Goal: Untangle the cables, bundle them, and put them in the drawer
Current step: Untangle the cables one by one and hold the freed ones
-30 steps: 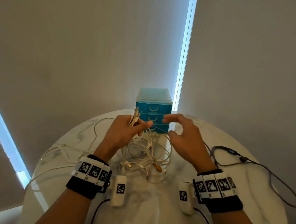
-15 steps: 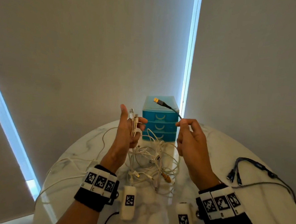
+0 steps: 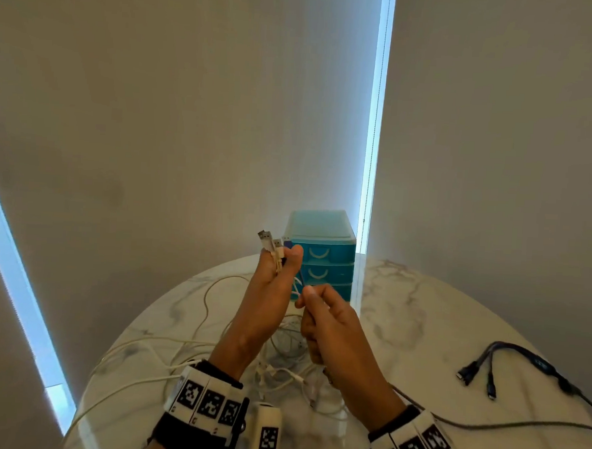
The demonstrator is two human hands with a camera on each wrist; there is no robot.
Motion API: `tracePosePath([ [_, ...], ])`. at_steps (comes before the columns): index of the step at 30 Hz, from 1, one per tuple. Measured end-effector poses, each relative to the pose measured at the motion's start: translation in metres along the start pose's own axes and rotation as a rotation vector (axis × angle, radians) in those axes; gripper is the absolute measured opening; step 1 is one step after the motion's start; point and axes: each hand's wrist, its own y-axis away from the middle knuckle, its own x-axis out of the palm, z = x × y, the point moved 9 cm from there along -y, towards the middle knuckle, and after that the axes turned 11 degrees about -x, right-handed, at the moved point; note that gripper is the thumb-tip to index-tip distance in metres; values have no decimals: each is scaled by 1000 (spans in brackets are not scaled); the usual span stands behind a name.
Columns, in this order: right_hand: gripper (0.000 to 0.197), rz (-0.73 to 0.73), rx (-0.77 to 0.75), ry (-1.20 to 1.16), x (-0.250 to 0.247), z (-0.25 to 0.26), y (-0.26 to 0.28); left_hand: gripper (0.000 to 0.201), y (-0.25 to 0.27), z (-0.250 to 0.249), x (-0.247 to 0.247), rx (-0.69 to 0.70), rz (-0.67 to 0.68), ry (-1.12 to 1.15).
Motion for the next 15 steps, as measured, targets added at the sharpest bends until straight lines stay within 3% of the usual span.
tracePosePath([
  [7, 29, 131, -36, 20, 14, 6, 4, 29, -6, -3, -18, 5, -85, -66],
  [12, 27, 141, -26, 44, 9, -1, -1, 35, 0, 2, -3, -46, 36, -128],
  [15, 21, 90, -51, 68, 0, 2, -3, 41, 2, 2, -3, -76, 27, -156],
])
